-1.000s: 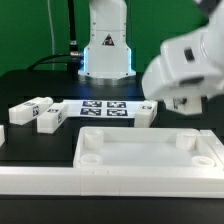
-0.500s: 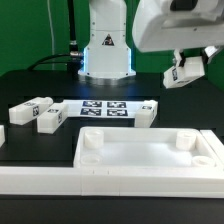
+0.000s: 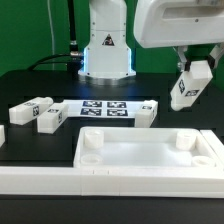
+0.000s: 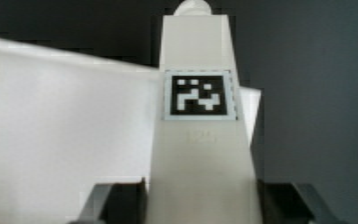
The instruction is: Assemble desk
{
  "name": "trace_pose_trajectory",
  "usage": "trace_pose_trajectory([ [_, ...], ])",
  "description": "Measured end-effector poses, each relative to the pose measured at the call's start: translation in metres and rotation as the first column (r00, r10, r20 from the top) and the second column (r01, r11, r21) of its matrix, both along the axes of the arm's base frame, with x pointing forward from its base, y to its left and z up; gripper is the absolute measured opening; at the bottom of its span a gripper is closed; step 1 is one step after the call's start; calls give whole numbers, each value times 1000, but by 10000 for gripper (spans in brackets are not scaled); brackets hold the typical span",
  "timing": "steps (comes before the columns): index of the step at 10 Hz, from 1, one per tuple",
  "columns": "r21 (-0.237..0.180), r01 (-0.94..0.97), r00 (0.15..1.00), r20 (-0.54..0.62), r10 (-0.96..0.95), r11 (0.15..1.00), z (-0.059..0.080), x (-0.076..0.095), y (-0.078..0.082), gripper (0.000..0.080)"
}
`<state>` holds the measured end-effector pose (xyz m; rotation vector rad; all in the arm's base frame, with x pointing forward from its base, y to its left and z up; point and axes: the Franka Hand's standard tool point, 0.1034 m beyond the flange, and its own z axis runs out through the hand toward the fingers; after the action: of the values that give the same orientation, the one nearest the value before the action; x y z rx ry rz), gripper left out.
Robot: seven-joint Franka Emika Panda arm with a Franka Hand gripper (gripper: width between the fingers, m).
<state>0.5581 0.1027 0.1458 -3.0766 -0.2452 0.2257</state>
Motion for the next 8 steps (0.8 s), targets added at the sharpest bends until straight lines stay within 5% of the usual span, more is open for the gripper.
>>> trace_pose_trajectory([
  [4, 25, 0, 978, 210, -6, 1000, 22, 34, -2, 291],
  [8, 63, 2, 868, 495, -33, 998, 19, 41, -3, 291],
])
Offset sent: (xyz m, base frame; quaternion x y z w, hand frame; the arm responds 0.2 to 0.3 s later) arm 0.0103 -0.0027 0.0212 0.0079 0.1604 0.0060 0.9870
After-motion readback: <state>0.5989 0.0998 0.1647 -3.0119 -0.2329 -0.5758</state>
